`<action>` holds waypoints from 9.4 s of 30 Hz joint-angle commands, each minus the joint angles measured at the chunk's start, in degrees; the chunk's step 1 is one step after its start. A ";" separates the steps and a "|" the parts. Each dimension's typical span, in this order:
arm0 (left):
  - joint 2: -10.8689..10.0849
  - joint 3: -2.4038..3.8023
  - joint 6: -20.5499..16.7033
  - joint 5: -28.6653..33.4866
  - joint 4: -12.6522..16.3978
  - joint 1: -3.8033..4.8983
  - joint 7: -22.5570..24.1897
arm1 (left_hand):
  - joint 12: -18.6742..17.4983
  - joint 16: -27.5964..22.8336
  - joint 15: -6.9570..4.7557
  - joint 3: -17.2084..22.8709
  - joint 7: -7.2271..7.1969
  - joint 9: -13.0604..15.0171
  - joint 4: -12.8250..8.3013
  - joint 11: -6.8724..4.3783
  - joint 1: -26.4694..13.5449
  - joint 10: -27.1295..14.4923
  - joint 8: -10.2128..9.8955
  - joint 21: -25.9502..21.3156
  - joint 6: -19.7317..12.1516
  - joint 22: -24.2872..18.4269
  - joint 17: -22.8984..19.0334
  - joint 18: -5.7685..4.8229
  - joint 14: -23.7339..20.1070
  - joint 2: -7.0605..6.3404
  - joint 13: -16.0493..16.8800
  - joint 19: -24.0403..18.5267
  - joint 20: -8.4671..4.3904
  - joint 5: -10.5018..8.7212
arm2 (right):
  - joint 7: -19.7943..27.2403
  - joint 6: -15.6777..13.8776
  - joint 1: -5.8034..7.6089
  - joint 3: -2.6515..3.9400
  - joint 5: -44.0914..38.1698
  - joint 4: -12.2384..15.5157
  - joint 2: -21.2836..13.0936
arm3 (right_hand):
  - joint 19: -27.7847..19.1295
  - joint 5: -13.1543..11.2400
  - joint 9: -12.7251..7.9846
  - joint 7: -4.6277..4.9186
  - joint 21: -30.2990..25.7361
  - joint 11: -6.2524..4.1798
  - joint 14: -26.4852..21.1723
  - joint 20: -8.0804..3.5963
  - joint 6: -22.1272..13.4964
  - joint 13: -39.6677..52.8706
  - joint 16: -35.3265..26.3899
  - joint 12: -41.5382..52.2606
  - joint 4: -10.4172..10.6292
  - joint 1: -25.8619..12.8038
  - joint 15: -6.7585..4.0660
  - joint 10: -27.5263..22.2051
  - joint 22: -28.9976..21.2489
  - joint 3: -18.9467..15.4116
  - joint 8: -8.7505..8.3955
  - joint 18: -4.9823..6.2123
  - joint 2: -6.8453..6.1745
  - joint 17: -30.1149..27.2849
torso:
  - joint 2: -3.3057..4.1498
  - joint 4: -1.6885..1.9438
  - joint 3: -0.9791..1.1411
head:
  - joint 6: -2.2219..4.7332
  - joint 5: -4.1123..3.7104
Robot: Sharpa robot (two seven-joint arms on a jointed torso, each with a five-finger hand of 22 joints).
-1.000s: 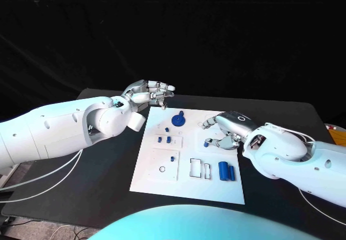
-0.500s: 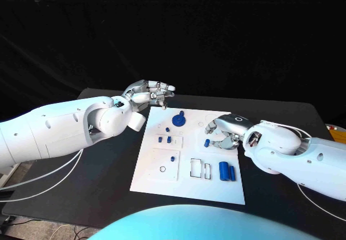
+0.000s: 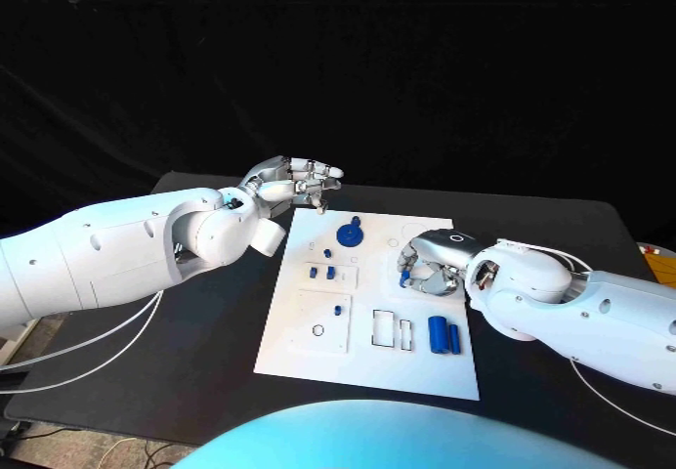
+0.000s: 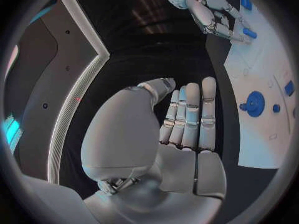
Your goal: Assemble the parts on the task board
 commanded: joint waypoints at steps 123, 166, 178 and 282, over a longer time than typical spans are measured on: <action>1.55 0.05 1.08 -0.25 -0.54 -0.05 -0.07 | 0.52 0.35 0.45 0.05 0.22 -0.24 -0.01 0.12 -0.89 -0.89 0.43 0.29 -1.25 0.07 0.20 0.83 -0.41 0.24 -0.18 -0.38 0.47 0.23 | 2.36 -6.41 -9.00 -0.25 -3.86 3.27 13.59 | 3.89 -3.64 2.66 -1.08 9.06 -1.80 1.88 -1.52 4.20 0.39 2.95 -2.06 -3.66 2.51 -1.86 10.74 6.83 8.91 4.34 -1.77 2.41 2.50 | -0.06 -0.05 -0.02 | 0.01 3.66; 1.57 0.05 1.36 -0.26 -0.69 -0.05 -0.50 | 0.63 0.37 0.46 0.12 0.24 -0.25 -0.09 0.14 -0.89 -1.02 0.57 0.28 -1.32 0.06 0.23 0.84 -0.45 0.26 -0.22 -0.39 0.48 0.21 | -0.63 -4.24 -9.08 -0.71 -8.84 2.67 13.84 | 3.56 -3.35 3.13 -0.82 8.90 -1.59 1.74 -1.12 3.41 0.88 3.37 -3.42 -4.98 1.50 -1.59 11.25 7.15 9.90 4.19 -1.68 1.63 2.51 | -0.08 -0.03 0.05 | 0.01 3.71; 1.54 0.05 1.27 -0.26 -0.65 -0.05 -0.50 | 0.63 0.37 0.47 0.12 0.25 -0.26 -0.09 0.16 -0.92 -1.10 0.60 0.28 -1.34 0.06 0.24 0.84 -0.46 0.26 -0.24 -0.39 0.49 0.21 | -0.22 -4.25 -9.09 -0.71 -8.55 2.50 14.13 | 2.97 -2.32 2.44 0.21 7.63 -0.58 1.57 -0.72 0.41 0.52 3.27 -5.03 -4.45 -0.75 -0.86 9.03 6.53 9.27 2.31 -1.48 -0.29 1.96 | -0.09 -0.06 -0.08 | 0.01 3.69; 0.84 0.04 1.02 -0.32 -0.85 -0.08 -1.01 | 0.84 0.40 0.51 0.28 0.31 -0.31 -0.30 0.22 -0.87 -1.45 0.87 0.29 -1.55 0.06 0.29 0.85 -0.51 0.35 -0.33 -0.37 0.52 0.17 | 1.47 -16.20 -8.10 -0.22 -4.24 8.78 6.92 | 3.63 -3.68 1.69 -0.59 7.64 -1.85 1.55 -1.55 -1.28 1.57 3.63 -2.62 -4.36 -0.40 -1.86 13.41 7.33 8.89 0.45 -1.61 -0.26 1.13 | -0.09 -0.17 0.07 | 0.01 2.95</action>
